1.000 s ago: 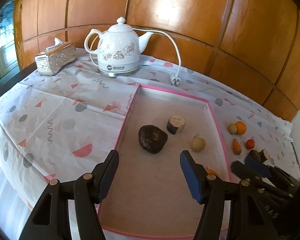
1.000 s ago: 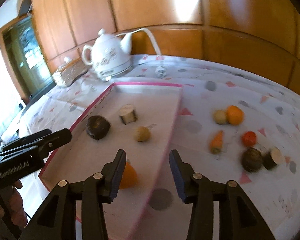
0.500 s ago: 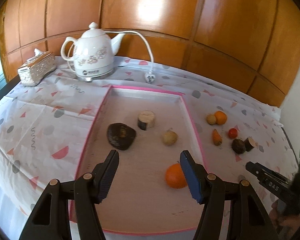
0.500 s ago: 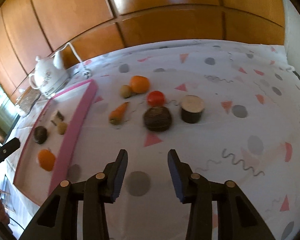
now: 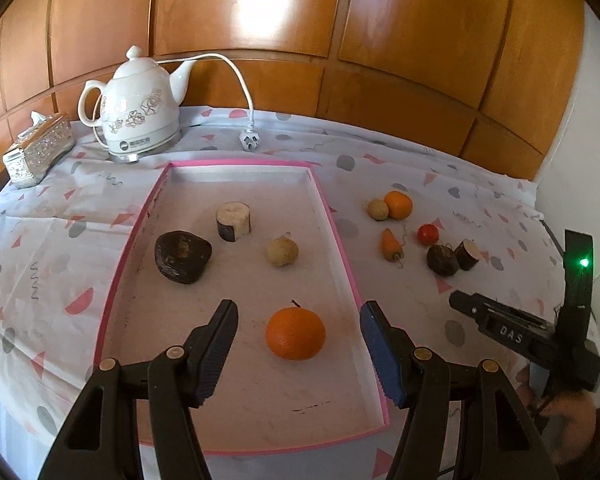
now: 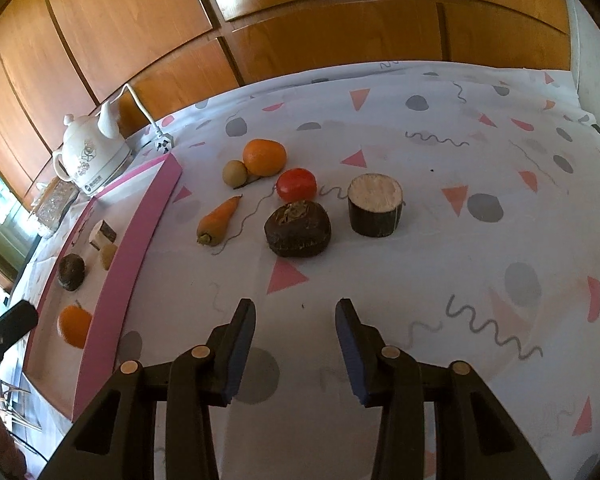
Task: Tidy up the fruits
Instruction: 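Grasp the dark round beet with the right tool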
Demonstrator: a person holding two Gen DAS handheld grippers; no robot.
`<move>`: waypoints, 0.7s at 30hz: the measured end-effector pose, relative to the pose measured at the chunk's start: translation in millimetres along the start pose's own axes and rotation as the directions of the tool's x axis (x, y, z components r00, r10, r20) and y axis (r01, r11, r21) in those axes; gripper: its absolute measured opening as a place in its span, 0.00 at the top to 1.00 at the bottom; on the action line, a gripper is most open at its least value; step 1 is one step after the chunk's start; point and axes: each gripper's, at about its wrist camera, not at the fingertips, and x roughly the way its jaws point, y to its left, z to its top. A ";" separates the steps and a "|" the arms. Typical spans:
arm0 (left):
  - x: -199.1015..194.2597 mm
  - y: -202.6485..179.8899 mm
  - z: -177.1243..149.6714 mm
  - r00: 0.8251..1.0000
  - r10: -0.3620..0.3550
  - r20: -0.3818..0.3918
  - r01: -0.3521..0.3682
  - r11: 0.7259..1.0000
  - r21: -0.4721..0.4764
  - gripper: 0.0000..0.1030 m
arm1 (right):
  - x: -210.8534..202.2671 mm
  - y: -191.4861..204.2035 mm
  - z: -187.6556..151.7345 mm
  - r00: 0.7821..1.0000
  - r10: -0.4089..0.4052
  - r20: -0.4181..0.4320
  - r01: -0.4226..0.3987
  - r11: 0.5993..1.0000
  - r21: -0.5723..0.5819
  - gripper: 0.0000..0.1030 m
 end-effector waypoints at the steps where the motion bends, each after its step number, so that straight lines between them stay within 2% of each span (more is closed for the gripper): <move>1: 0.3 -0.3 0.1 1.000 -0.002 0.000 0.002 1.000 0.002 0.38 | 0.6 -0.6 0.6 1.000 0.000 0.002 0.000 1.000 0.001 0.59; 12: 5.3 -7.0 0.2 1.000 -0.020 -0.006 0.020 0.999 0.026 0.38 | 19.2 0.3 22.0 1.000 -0.001 0.005 0.001 1.000 -0.018 0.58; 21: 7.6 -6.0 1.5 1.000 -0.026 -0.013 0.026 0.999 0.022 0.38 | 39.7 4.7 44.1 0.999 -0.040 0.005 0.040 0.999 -0.036 0.56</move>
